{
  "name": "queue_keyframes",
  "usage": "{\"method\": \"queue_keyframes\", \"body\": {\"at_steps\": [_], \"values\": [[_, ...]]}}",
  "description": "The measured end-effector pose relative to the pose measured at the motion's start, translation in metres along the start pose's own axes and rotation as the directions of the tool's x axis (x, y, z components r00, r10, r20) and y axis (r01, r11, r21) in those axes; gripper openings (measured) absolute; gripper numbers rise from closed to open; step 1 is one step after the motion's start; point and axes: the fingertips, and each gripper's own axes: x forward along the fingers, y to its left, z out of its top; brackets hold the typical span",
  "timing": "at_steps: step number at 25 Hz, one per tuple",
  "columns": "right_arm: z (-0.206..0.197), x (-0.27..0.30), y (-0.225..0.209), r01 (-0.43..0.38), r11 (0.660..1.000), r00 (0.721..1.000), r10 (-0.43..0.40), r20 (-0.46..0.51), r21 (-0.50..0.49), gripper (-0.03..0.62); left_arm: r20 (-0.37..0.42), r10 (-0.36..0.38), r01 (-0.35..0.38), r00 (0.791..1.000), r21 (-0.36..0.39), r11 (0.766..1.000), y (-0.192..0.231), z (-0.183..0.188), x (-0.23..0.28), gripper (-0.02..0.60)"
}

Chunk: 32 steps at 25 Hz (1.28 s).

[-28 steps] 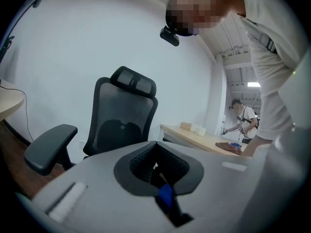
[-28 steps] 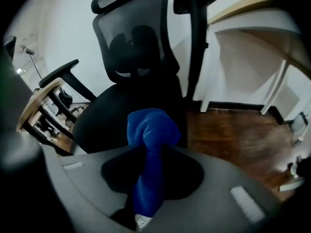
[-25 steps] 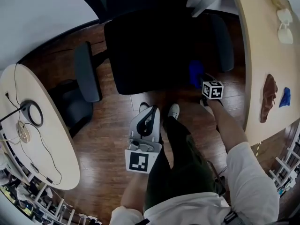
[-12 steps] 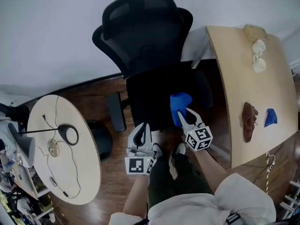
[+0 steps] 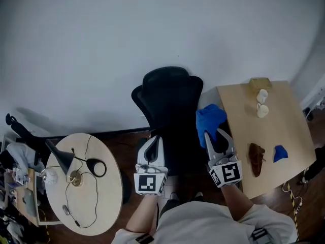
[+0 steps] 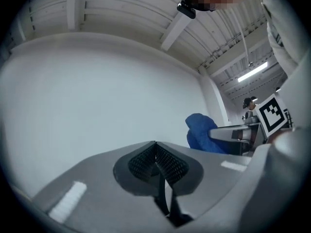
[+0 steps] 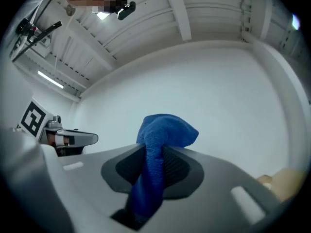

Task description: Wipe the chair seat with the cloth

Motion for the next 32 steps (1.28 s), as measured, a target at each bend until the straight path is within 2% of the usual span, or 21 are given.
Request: {"method": "queue_keyframes", "body": {"at_steps": [2, 5, 7, 9, 12, 16, 18, 19, 21, 22, 24, 26, 31, 32], "values": [[0.035, -0.018, 0.013, -0.006, 1.000, 0.999, 0.007, 0.042, -0.026, 0.095, 0.019, -0.012, 0.012, 1.000, 0.020, 1.000, -0.004, 0.032, -0.015, 0.003], [0.066, -0.034, 0.025, -0.007, 0.999, 0.996, 0.011, 0.085, -0.050, 0.095, -0.143, -0.019, 0.026, 0.990, 0.050, 0.998, -0.005, 0.040, -0.035, 0.003], [0.076, -0.040, 0.028, 0.009, 0.998, 0.995, -0.002, 0.101, -0.065, 0.095, -0.172, -0.020, 0.031, 0.985, 0.065, 0.997, -0.005, 0.044, -0.040, 0.003], [0.077, -0.046, 0.033, 0.024, 0.997, 0.994, -0.016, 0.106, -0.073, 0.095, -0.163, -0.029, 0.040, 0.986, 0.064, 0.997, -0.006, 0.044, -0.046, 0.003], [0.074, -0.049, 0.043, 0.030, 0.997, 0.995, -0.023, 0.097, -0.067, 0.097, -0.094, -0.044, 0.049, 0.995, 0.053, 0.997, -0.004, 0.047, -0.053, 0.003], [0.068, -0.042, 0.061, 0.039, 0.997, 0.997, -0.034, 0.075, -0.071, 0.097, -0.131, -0.066, 0.072, 0.989, 0.039, 0.997, 0.008, 0.037, -0.060, 0.002], [0.065, -0.045, 0.065, 0.047, 0.996, 0.997, -0.042, 0.071, -0.079, 0.097, -0.074, -0.071, 0.074, 0.995, 0.041, 0.996, 0.010, 0.043, -0.062, 0.002], [0.066, -0.046, 0.065, 0.048, 0.996, 0.997, -0.042, 0.070, -0.080, 0.097, -0.070, -0.074, 0.077, 0.995, 0.043, 0.996, 0.010, 0.044, -0.062, 0.002], [0.069, -0.051, 0.066, 0.042, 0.996, 0.997, -0.037, 0.073, -0.075, 0.097, -0.113, -0.072, 0.078, 0.991, 0.044, 0.996, 0.004, 0.043, -0.068, 0.002], [0.072, -0.058, 0.068, 0.036, 0.997, 0.997, -0.030, 0.075, -0.073, 0.097, -0.095, -0.066, 0.070, 0.993, 0.043, 0.997, -0.001, 0.048, -0.074, 0.002], [0.078, -0.081, 0.077, 0.017, 0.997, 0.997, -0.011, 0.077, -0.072, 0.097, -0.102, -0.054, 0.059, 0.993, 0.042, 0.997, -0.016, 0.056, -0.094, 0.002], [0.087, -0.109, 0.083, -0.003, 0.997, 0.997, 0.009, 0.082, -0.074, 0.098, -0.161, -0.051, 0.059, 0.986, 0.040, 0.998, -0.039, 0.059, -0.118, 0.002], [0.115, -0.204, 0.084, -0.025, 0.998, 0.995, 0.032, 0.099, -0.064, 0.098, -0.033, -0.013, 0.015, 0.999, 0.056, 0.998, -0.109, 0.098, -0.171, 0.002], [0.120, -0.225, 0.084, -0.028, 0.998, 0.995, 0.034, 0.098, -0.062, 0.097, -0.037, -0.011, 0.013, 0.999, 0.057, 0.998, -0.126, 0.102, -0.184, 0.002]]}}
